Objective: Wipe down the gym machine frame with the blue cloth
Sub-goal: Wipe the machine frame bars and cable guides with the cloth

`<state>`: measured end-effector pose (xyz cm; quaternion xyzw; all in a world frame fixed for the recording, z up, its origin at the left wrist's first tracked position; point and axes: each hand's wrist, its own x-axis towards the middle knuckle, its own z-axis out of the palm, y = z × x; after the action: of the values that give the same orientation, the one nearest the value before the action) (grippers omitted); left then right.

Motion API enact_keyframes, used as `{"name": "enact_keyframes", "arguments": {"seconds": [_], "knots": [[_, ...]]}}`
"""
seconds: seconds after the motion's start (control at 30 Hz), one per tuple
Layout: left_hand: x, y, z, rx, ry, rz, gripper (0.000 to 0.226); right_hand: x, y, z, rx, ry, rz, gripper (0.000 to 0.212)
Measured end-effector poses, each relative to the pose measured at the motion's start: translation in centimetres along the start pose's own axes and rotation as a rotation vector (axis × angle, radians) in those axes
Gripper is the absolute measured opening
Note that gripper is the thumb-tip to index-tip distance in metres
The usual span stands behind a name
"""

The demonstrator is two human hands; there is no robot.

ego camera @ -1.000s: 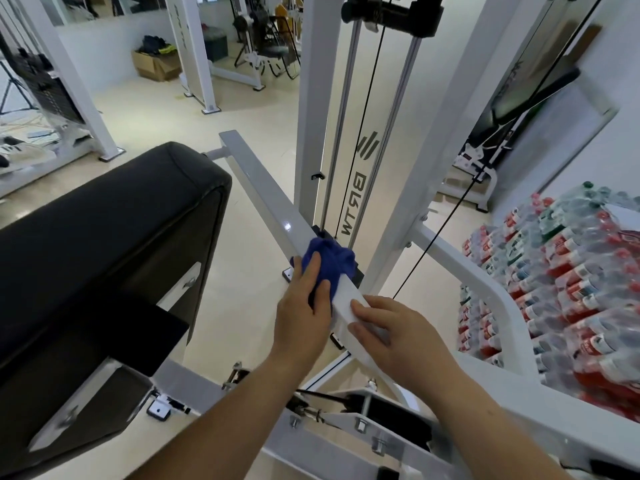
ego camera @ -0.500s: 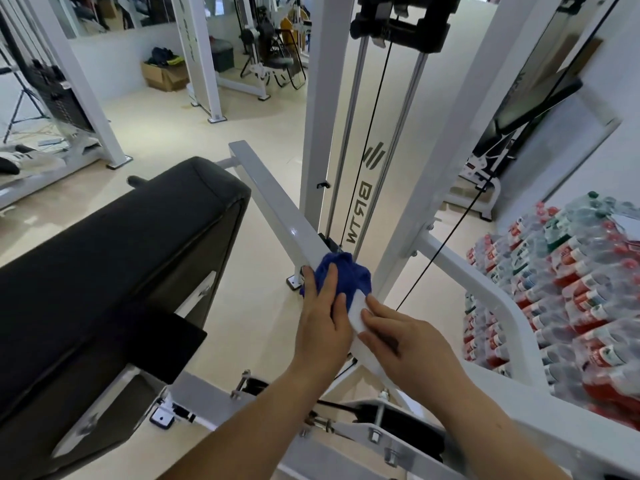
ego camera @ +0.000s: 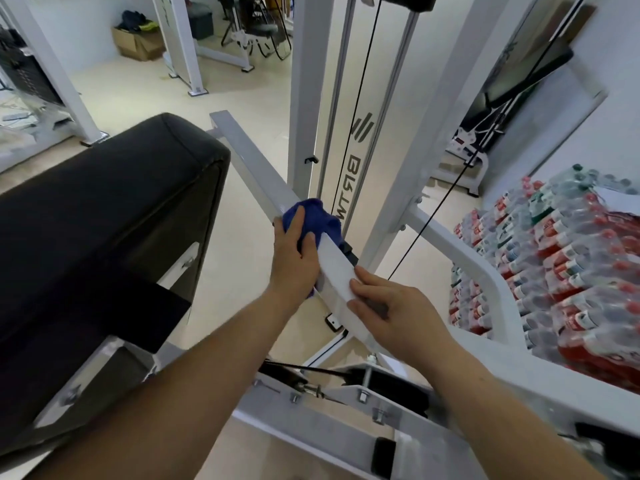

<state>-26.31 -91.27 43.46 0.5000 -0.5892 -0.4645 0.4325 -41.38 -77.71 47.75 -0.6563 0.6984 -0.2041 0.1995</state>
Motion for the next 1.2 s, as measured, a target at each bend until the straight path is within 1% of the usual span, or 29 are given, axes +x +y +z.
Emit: {"name": "enact_keyframes", "arguments": {"seconds": [0.07, 0.13, 0.2, 0.23, 0.3, 0.33, 0.4, 0.47, 0.57, 0.63, 0.67, 0.7, 0.73, 0.8, 0.83, 0.9, 0.97, 1.03, 1.1, 1.2], "knots": [[2.4, 0.4, -1.1, 0.023, 0.001, -0.034, 0.053, 0.0, -0.1, -0.1, -0.005, -0.002, 0.003, 0.040], [2.4, 0.3, -1.2, 0.047, 0.023, -0.072, 0.056, 0.0, -0.2, -0.1, -0.004, 0.007, 0.010, 0.040], [-0.7, 0.5, 0.0, 0.044, 0.058, -0.147, 0.057, -0.1, -0.2, -0.1, 0.016, 0.007, 0.019, 0.040], [-2.9, 0.5, 0.7, 0.045, 0.056, -0.151, 0.056, -0.1, -0.1, 0.0, 0.032, 0.009, 0.018, 0.039], [-6.8, 1.1, 1.6, 0.020, -0.007, -0.127, 0.054, -0.1, 0.0, 0.1, 0.075, 0.028, 0.011, 0.038], [-7.5, 1.3, 1.8, -0.006, -0.017, -0.123, 0.053, -0.1, 0.1, 0.1, 0.092, 0.033, 0.007, 0.038], [-5.7, 1.1, 1.7, -0.020, 0.009, -0.135, 0.053, -0.2, -0.1, 0.1, 0.101, 0.034, 0.012, 0.038], [-2.8, 1.3, 0.7, 0.044, 0.043, -0.152, 0.054, -0.3, -0.5, -0.2, 0.078, 0.019, 0.034, 0.038], [-0.4, 1.3, -0.5, 0.101, 0.051, -0.180, 0.054, -0.3, -1.1, -1.1, 0.065, -0.053, 0.084, 0.038], [-2.2, 2.2, -0.3, 0.160, 0.038, -0.157, 0.054, -0.5, -1.2, -2.0, 0.101, -0.171, 0.117, 0.041], [-4.0, 2.6, 0.0, 0.180, 0.009, -0.135, 0.054, -0.9, -1.2, -2.6, 0.075, -0.206, 0.127, 0.044], [-6.2, 2.9, 0.2, 0.174, -0.029, -0.116, 0.053, -1.6, -1.1, -3.0, 0.031, -0.198, 0.147, 0.044], [-8.6, 3.3, 0.5, 0.153, -0.081, -0.104, 0.053, -2.5, -0.8, -3.4, 0.002, -0.149, 0.171, 0.042], [-12.1, 3.9, 0.5, 0.110, -0.178, -0.109, 0.052, -4.8, -0.2, -4.2, 0.021, 0.009, 0.228, 0.032], [-12.5, 4.1, 0.4, 0.097, -0.203, -0.125, 0.052, -6.1, 0.0, -4.5, 0.034, 0.086, 0.245, 0.027], [-10.8, 4.3, 0.3, 0.112, -0.217, -0.165, 0.051, -8.1, 0.6, -4.7, -0.016, 0.192, 0.262, 0.023], [-8.5, 4.9, 0.0, 0.191, -0.207, -0.166, 0.050, -9.7, 0.9, -4.8, -0.077, 0.243, 0.273, 0.025], [-7.4, 5.0, -0.2, 0.239, -0.168, -0.142, 0.051, -10.8, 0.8, -4.6, -0.059, 0.260, 0.284, 0.027], [-8.6, 5.2, 0.0, 0.239, -0.162, -0.113, 0.049, -11.8, 0.7, -4.3, -0.034, 0.292, 0.280, 0.027], [-12.0, 5.3, -0.1, 0.227, -0.263, -0.078, 0.046, -13.5, 0.7, -3.9, 0.020, 0.349, 0.298, 0.025]]}}
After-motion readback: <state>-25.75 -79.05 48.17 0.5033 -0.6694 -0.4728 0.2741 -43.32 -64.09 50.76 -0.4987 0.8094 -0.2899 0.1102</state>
